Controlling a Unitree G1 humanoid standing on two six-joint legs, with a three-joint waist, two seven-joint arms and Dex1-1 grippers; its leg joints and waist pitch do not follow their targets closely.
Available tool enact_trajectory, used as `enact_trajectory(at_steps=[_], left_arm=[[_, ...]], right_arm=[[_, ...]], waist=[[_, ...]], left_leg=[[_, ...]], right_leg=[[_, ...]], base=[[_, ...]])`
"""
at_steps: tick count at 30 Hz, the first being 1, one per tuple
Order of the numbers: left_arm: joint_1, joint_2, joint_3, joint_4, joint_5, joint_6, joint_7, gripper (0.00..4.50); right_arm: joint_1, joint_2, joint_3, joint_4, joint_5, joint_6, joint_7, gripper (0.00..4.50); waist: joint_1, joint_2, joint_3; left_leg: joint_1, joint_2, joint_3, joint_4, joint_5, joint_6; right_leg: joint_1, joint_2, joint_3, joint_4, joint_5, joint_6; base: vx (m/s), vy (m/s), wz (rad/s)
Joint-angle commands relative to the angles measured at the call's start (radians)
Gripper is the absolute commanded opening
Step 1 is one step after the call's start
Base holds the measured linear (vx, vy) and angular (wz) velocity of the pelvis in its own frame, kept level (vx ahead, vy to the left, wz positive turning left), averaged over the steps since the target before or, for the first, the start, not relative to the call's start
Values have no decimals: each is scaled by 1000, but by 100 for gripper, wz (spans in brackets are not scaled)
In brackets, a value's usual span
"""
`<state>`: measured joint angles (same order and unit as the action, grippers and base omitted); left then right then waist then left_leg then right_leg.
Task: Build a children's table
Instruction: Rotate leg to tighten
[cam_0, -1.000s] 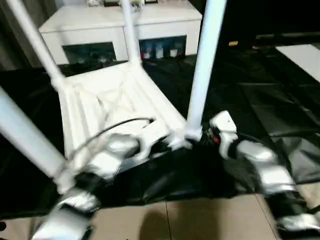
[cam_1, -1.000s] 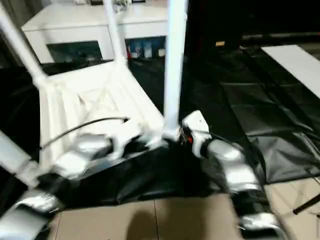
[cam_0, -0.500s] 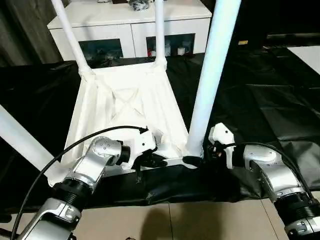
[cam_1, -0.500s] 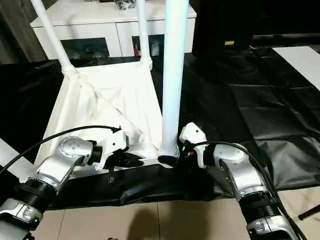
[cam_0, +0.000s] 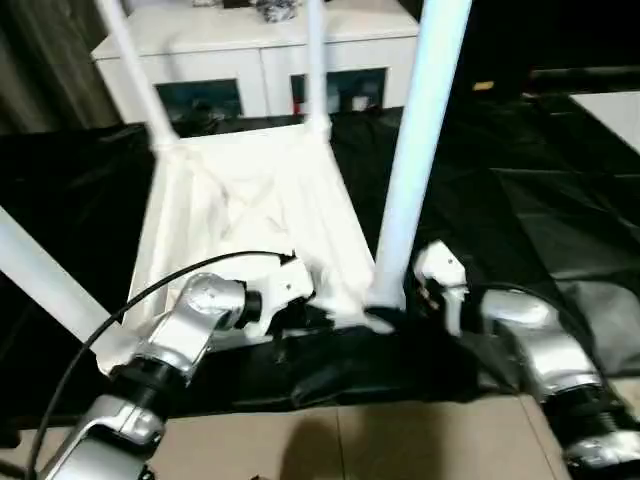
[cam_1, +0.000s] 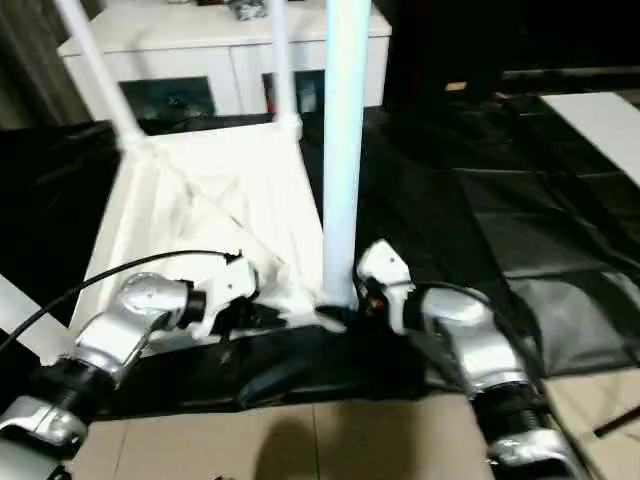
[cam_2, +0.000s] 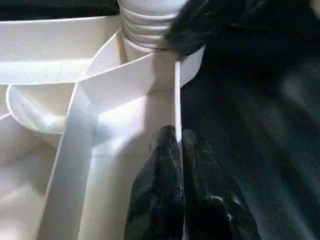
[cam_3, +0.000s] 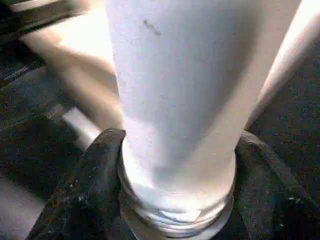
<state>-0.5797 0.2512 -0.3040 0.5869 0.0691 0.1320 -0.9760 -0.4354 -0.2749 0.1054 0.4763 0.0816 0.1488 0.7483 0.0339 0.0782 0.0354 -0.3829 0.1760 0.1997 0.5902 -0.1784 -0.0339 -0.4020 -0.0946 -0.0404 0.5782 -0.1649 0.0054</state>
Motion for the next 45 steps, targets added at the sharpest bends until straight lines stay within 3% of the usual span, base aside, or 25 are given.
enact_trajectory(at_steps=[1, 2, 5, 7, 8, 10, 13, 14, 17, 20, 23, 27, 29, 31, 33, 37, 44, 45], left_arm=[[-2, -22, -14, 31, 22, 24, 55, 0], [-39, -73, 1, 73, 30, 64, 149, 0], [-82, -134, 22, 122, 37, 115, 265, 0], [-108, -167, 26, 159, 52, 134, 335, 0], [-116, -177, 26, 171, 57, 137, 355, 0], [-125, -187, 27, 190, 68, 129, 383, 0], [-128, -189, 21, 201, 76, 103, 382, 0], [-127, -185, 19, 198, 75, 99, 375, 0], [-115, -165, 12, 182, 69, 77, 341, 0], [-88, -130, 7, 139, 58, 65, 275, 0], [-71, -108, 12, 119, 43, 65, 232, 0], [-12, -38, 9, 45, -16, 4, 69, 0], [33, 7, 1, -28, -64, 4, -50, 0], [64, 42, -1, -82, -88, 21, -110, 0], [84, 72, 3, -114, -101, 12, -146, 0], [110, 112, 23, -156, -134, 27, -192, 0], [121, 134, 38, -166, -137, 27, -199, 0], [122, 135, 38, -167, -137, 29, -202, 0]], right_arm=[[-4, 23, -2, 25, -19, 37, -91, 272], [-17, 87, -35, 46, -31, 70, -245, 272], [-38, 148, -63, 85, -46, 75, -405, 272], [-53, 192, -74, 111, -58, 60, -491, 272], [-58, 207, -75, 118, -60, 54, -511, 272], [-64, 229, -68, 127, -73, 45, -528, 272], [-64, 254, -47, 123, -76, 3, -502, 272], [-63, 254, -51, 118, -70, -2, -495, 328], [-63, 242, -58, 106, -53, -32, -469, 344], [-70, 207, -54, 102, -37, -52, -396, 376], [-68, 180, -44, 93, -24, -61, -311, 389], [-21, 71, 33, 33, -39, -129, -93, 389], [10, 22, 58, -9, -24, -140, 16, 389], [32, -21, 77, -39, -17, -149, 94, 389], [42, -54, 81, -46, -17, -158, 137, 389], [48, -95, 74, -59, 20, -159, 213, 389], [47, -115, 65, -69, 53, -144, 279, 389], [46, -112, 63, -67, 57, -142, 291, 374]], waist=[[-4, -17, -50], [-9, -14, -49], [-13, -14, -50], [-12, -8, -51], [-13, -13, -53], [-10, -9, -55], [-8, -12, -57], [-8, -11, -57], [-6, -10, -57], [-10, -12, -57], [-15, -12, -59], [-16, -18, -61], [-12, -14, -62], [-10, -13, -61], [0, -9, -60], [4, -11, -56], [5, -15, -58], [6, -14, -59]], left_leg=[[24, 43, -29, -86, -367, -6], [23, 44, -29, -87, -378, -7], [25, 41, -32, -88, -397, -18], [30, 40, -31, -86, -398, -19], [24, 38, -31, -87, -385, -12], [23, 39, -31, -86, -370, -5], [18, 38, -29, -83, -338, 13], [18, 38, -28, -83, -335, 17], [18, 40, -28, -83, -337, 33], [10, 41, -31, -85, -323, 38], [11, 42, -29, -81, -311, 50], [8, 43, -24, -75, -257, 86], [6, 46, -26, -73, -228, 104], [9, 51, -22, -73, -221, 117], [15, 54, -20, -74, -243, 107], [19, 54, -22, -81, -297, 65], [16, 50, -21, -77, -260, 75], [16, 50, -21, -76, -251, 78]], right_leg=[[31, -47, 22, -75, -387, -191], [28, -46, 25, -78, -395, -183], [26, -46, 23, -82, -418, -168], [19, -46, 23, -86, -407, -166], [26, -44, 22, -85, -380, -165], [28, -45, 23, -83, -351, -169], [32, -45, 22, -77, -278, -187], [33, -46, 22, -76, -273, -190], [33, -46, 21, -77, -290, -191], [40, -48, 20, -74, -283, -190], [40, -48, 20, -70, -248, -211], [43, -48, 20, -62, -174, -242], [49, -50, 19, -57, -145, -253], [46, -46, 18, -53, -129, -265], [40, -44, 18, -54, -159, -270], [38, -43, 22, -57, -218, -254], [39, -45, 24, -55, -195, -252], [39, -46, 24, -55, -190, -254]], base=[[0, 0, 0], [0, 0, 0], [0, 0, 0], [0, 0, 0], [0, 0, 0], [0, 0, 0], [0, 0, 0], [0, 0, 0], [0, 0, 0], [0, 0, 0], [0, 0, 0], [0, 0, 0], [0, 0, 0], [0, 0, 0], [0, 0, 0], [0, 0, 0], [0, 0, 0], [0, 0, 0]])
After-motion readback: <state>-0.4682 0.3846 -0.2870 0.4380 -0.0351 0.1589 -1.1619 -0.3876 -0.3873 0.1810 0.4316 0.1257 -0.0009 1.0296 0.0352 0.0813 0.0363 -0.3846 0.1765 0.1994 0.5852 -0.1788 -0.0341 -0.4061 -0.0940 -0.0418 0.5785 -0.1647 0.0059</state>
